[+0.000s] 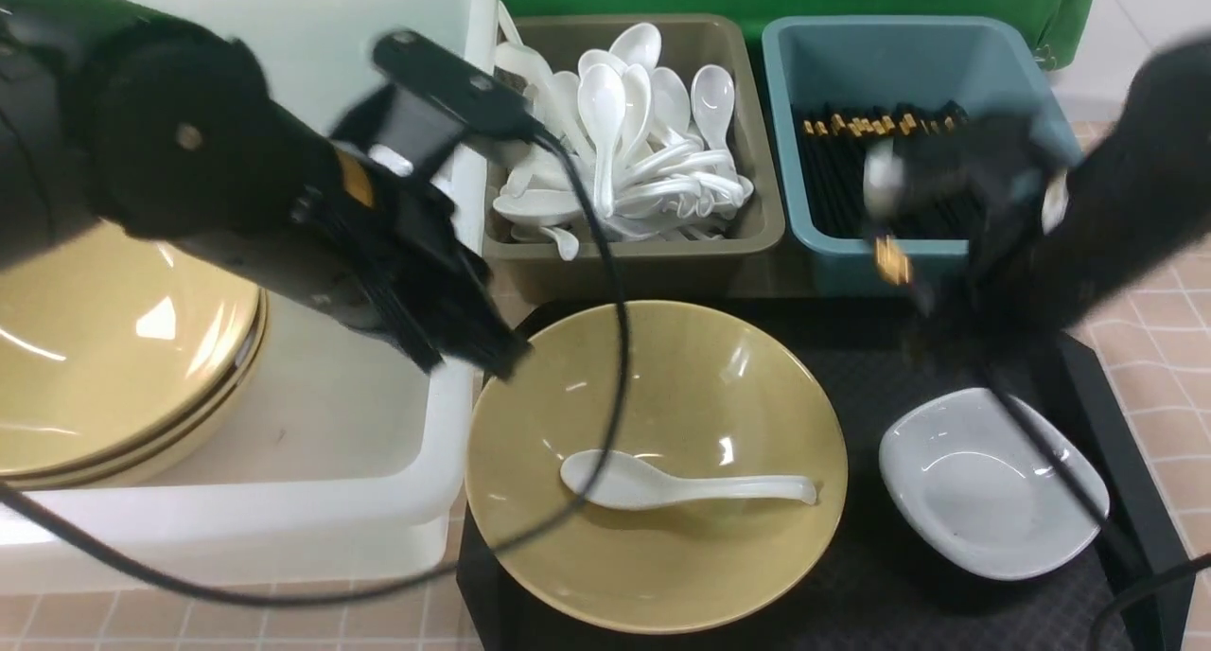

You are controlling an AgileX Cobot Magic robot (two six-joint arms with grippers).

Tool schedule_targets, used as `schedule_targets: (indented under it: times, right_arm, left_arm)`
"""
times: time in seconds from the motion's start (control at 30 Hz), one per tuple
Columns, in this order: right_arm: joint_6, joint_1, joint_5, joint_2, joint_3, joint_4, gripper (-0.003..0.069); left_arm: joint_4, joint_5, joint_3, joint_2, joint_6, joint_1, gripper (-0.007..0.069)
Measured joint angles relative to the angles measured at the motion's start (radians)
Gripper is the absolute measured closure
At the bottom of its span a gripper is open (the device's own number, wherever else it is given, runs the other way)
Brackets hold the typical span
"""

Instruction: On brown table put chopsticks spoon bowls plates into blue grey white boxes.

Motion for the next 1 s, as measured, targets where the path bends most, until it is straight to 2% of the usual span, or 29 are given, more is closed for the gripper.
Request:
schedule_targets:
  times: [0.03,0.17,0.23,0.33,0.5,0.6,0.67,0.7,0.73,0.77,0.87,0.97,1.0]
  right_arm:
    - [-0.004,-0.011,-0.032,0.001,-0.075,0.000,0.0497]
    - [0.003,-0.043,-0.154,0.048,-0.221,-0.007,0.0497]
    - [0.035,-0.076,-0.267,0.121,-0.336,-0.010,0.0497]
    - [0.070,-0.108,-0.350,0.215,-0.428,-0.012,0.0497]
    - [0.120,-0.164,-0.413,0.413,-0.589,-0.012,0.0497]
    - [0.126,-0.187,-0.408,0.512,-0.672,-0.013,0.0469]
    - [0.129,-0.195,-0.385,0.551,-0.706,-0.013,0.0428]
    - [0.130,-0.200,-0.327,0.580,-0.746,-0.013,0.0368]
    - [0.130,-0.201,-0.317,0.582,-0.755,-0.013,0.0349]
    - [0.130,-0.201,-0.232,0.591,-0.790,-0.013,0.0283]
    - [0.062,-0.192,0.030,0.595,-0.886,-0.012,0.0162]
    - [-0.074,-0.167,0.250,0.577,-0.949,0.000,0.0118]
    - [-0.110,-0.160,0.278,0.568,-0.949,0.015,0.0113]
  left_arm:
    - [-0.015,-0.034,0.000,0.000,0.000,0.029,0.0623]
    - [-0.032,-0.135,0.000,0.000,0.000,0.041,0.0623]
    - [-0.059,-0.256,0.000,0.001,0.000,0.041,0.0623]
    - [-0.084,-0.373,0.000,0.002,0.001,0.041,0.0623]
    - [-0.154,-0.568,0.000,0.004,0.001,0.041,0.0623]
    - [-0.174,-0.617,0.000,0.004,0.003,0.041,0.0623]
    - [-0.175,-0.617,0.000,0.004,0.008,0.041,0.0623]
    - [-0.177,-0.602,0.000,-0.002,0.020,0.041,0.0623]
    - [-0.177,-0.593,0.000,-0.003,0.023,0.041,0.0623]
    - [-0.178,-0.545,0.000,-0.017,0.032,0.041,0.0623]
    - [-0.178,-0.404,0.000,-0.076,0.029,0.041,0.0623]
    - [-0.178,-0.247,0.000,-0.155,0.015,0.041,0.0623]
    - [-0.176,-0.186,0.000,-0.187,0.012,0.041,0.0623]
